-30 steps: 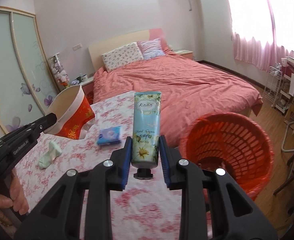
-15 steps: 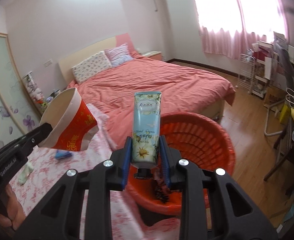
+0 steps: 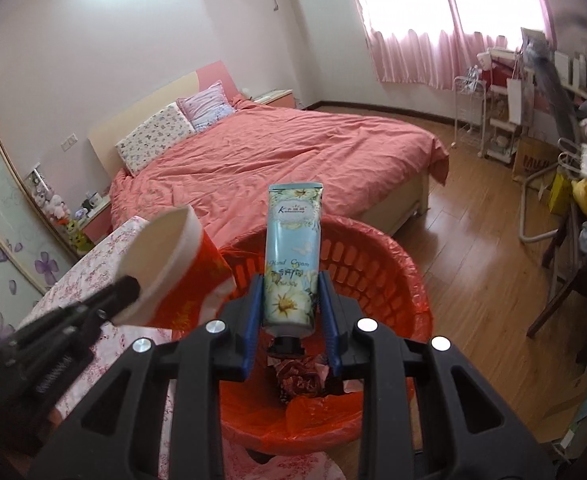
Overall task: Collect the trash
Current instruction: 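Carry paper cup and hand cream tube over the red basket and open both tools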
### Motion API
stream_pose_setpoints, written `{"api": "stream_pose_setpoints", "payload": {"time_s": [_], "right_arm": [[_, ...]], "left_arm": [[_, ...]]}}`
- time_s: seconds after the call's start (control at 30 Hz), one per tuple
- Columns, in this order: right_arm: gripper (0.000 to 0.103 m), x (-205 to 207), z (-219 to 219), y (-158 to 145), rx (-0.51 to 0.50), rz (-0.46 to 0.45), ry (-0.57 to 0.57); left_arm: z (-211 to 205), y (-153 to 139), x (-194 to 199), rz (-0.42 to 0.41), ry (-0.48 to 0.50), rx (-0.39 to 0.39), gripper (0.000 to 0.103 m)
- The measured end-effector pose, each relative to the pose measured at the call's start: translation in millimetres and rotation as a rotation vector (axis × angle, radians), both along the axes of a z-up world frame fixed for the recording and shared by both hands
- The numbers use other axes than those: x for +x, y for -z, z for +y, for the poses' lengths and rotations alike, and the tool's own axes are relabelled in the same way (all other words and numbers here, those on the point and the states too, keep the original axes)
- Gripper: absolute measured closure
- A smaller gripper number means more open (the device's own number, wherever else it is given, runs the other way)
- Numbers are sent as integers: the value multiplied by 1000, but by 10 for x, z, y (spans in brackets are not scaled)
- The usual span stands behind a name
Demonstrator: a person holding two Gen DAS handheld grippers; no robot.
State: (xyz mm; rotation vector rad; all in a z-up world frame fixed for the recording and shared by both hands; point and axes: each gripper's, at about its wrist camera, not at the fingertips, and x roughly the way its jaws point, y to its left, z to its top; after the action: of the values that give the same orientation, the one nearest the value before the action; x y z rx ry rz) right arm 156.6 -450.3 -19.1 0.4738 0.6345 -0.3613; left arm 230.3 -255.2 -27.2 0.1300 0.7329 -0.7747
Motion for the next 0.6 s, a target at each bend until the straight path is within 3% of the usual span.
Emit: {"api": "stream_pose_setpoints", "payload": {"time_s": [0.1,0.2,0.6], "right_arm": [[64,15,-43,58,16,3,2],[61,6,-84,101,17,12,10],[54,8,145,4,-93,44,13]], "left_arm": [[23,72,52,35,-14,14,90],[103,122,80,47,-40,28,75],[490,47,146,-36,-162,112,68]]}}
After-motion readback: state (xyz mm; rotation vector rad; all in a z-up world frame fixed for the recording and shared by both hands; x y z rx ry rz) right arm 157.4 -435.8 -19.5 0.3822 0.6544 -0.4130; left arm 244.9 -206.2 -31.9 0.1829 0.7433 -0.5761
